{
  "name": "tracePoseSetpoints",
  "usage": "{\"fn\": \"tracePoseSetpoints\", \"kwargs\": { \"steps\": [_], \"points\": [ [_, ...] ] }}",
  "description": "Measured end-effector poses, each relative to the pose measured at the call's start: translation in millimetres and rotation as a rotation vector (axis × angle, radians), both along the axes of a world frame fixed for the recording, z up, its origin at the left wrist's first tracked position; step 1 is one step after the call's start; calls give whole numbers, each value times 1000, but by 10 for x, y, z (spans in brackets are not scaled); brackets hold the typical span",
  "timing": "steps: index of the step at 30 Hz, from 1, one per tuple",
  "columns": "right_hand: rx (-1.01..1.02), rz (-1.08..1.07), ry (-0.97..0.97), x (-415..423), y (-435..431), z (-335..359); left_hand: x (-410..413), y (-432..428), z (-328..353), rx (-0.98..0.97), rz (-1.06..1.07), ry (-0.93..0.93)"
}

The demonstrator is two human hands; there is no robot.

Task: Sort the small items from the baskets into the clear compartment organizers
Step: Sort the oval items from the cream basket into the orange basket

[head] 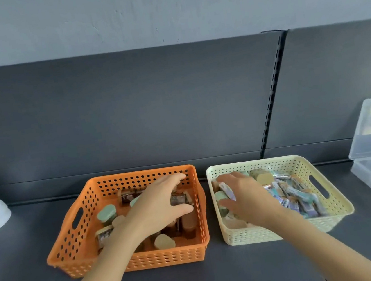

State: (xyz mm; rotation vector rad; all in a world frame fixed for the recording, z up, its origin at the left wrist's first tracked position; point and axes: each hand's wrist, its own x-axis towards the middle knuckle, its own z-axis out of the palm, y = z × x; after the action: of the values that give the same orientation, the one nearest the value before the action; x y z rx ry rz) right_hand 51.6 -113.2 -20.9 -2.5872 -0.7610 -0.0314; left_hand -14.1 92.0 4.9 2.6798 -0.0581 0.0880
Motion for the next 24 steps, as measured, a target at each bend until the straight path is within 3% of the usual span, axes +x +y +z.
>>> {"fn": "tracePoseSetpoints", "kwargs": {
  "steps": [12, 19, 24],
  "points": [
    [-60, -200, 47, 444, -901, -102, 556, -831, -127, 90, -193, 31],
    [-216, -33, 68, 582, -856, -148, 992, -1156, -184, 201, -281, 106],
    [-135, -62, 18, 658, -915, -219, 1229, -1258, -295, 272, -297, 133]
  ]
}}
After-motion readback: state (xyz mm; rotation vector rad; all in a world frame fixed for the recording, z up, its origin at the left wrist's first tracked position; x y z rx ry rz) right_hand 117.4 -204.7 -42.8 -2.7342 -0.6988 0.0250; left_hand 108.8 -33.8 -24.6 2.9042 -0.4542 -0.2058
